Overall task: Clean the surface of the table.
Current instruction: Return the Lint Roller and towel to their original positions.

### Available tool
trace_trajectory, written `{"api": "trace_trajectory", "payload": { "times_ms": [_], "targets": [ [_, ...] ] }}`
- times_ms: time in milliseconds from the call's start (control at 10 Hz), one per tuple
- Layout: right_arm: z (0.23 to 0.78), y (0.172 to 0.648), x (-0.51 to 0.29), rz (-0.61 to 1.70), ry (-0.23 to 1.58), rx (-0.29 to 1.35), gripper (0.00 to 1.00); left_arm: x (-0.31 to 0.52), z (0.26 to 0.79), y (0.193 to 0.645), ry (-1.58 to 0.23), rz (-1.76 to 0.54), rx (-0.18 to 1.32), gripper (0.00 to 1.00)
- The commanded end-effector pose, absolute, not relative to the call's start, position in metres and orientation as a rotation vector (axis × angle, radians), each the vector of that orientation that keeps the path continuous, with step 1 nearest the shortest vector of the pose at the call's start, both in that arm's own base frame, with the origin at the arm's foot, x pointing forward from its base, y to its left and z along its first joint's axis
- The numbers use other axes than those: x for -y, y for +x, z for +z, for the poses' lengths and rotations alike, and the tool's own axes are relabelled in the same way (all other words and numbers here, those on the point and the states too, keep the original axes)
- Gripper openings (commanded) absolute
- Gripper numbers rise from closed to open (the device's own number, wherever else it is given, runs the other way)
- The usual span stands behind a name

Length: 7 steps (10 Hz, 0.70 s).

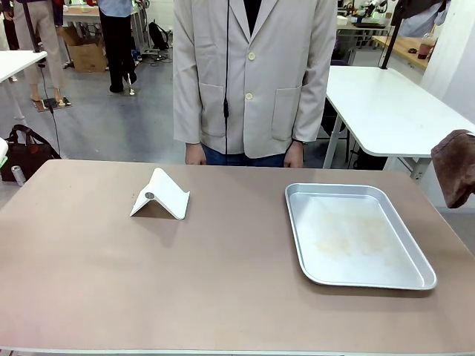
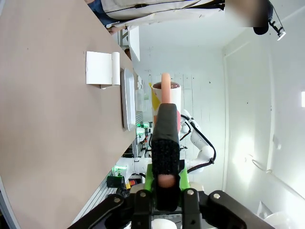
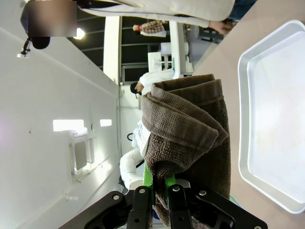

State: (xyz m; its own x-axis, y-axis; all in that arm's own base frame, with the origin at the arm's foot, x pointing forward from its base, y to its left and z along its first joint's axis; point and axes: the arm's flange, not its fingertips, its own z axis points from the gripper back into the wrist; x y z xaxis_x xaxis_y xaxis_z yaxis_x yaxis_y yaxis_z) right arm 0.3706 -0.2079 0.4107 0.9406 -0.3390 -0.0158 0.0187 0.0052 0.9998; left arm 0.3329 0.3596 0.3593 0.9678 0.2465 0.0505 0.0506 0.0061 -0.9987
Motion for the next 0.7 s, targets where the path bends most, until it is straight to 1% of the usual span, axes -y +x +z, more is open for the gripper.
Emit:
{"api": "trace_trajectory", "payload": {
  "times_ms": [0, 200, 300, 400, 500, 600],
  "targets": [
    [0.417, 0.37, 0.207, -0.297, 1.542, 0.244, 0.11, -0.358, 0.364, 0.328, -1.569, 0.14, 0.258, 0.03],
    [0.417, 0.37, 0.207, -0.297, 1.542, 0.244, 0.11, -0.358, 0.364, 0.328, -1.569, 0.14, 0.258, 0.03],
    [0.411, 0.371, 0.208, -0.285, 1.545, 0.257, 0.11, -0.36, 0.359, 0.333, -1.562, 0.155, 0.236, 0.22],
    [0.415, 0.373, 0.198, -0.283, 1.539, 0.329, 0.11, -0.353, 0.369, 0.332, -1.596, 0.147, 0.259, 0.22],
    [0.421, 0.381, 0.18, -0.257, 1.546, 0.334, 0.11, -0.336, 0.381, 0.333, -1.604, 0.103, 0.254, 0.22],
    [0.427, 0.389, 0.16, -0.232, 1.531, 0.293, 0.11, -0.317, 0.393, 0.337, -1.605, 0.069, 0.244, 0.22]
  ]
}}
